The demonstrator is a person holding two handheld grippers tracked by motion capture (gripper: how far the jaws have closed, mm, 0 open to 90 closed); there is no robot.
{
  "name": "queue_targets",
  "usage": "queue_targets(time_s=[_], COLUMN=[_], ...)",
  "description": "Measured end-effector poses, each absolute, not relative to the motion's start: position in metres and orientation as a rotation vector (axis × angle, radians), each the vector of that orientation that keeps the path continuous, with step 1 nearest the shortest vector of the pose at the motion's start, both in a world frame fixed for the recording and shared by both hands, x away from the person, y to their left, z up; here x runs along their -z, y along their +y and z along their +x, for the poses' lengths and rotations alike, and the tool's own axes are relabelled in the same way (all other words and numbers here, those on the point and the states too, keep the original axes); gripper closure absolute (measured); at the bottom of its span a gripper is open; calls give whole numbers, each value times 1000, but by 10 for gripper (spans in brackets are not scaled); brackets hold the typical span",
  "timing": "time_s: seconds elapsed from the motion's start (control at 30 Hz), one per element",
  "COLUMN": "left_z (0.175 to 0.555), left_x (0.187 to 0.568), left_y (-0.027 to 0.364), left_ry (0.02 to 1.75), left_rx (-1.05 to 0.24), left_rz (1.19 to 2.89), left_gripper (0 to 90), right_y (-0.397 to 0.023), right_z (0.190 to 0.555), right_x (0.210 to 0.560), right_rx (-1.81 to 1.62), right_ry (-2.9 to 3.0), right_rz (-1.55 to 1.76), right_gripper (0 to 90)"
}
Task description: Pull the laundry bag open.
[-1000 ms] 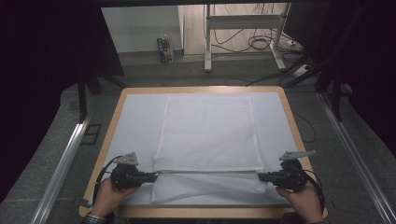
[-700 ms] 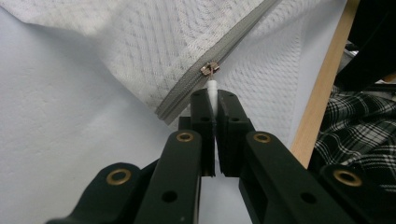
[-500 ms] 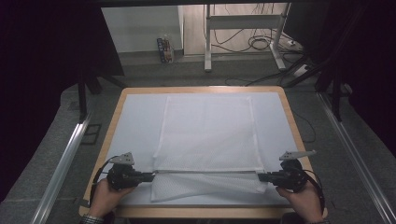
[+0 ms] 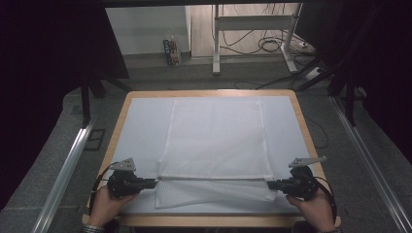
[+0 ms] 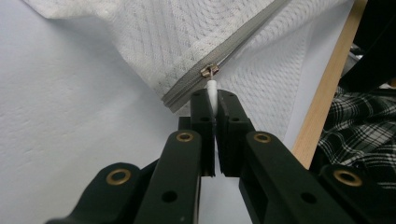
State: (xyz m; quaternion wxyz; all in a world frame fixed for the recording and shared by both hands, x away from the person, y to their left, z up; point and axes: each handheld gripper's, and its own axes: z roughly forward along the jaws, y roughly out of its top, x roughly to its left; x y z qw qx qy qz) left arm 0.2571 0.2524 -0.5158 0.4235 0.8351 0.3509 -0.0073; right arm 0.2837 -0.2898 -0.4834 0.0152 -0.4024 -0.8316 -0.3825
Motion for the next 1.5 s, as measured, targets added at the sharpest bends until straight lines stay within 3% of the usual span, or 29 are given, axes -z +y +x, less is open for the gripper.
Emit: queue_targets(time_s=[1.07,1.5], left_z=[258,257], left_x=[530,529], left_y=[232,228], left_ry=[829,826], left_rx=[135,92], left_rz=[2260,2234], left_gripper=[854,608], right_y=[-283,-286], right_z=[275,277], right_x=[504,500], right_rx=[925,1018], right_ry=[-2645,-2677], right_rz=[-1224,-1224], right_gripper=[783,558])
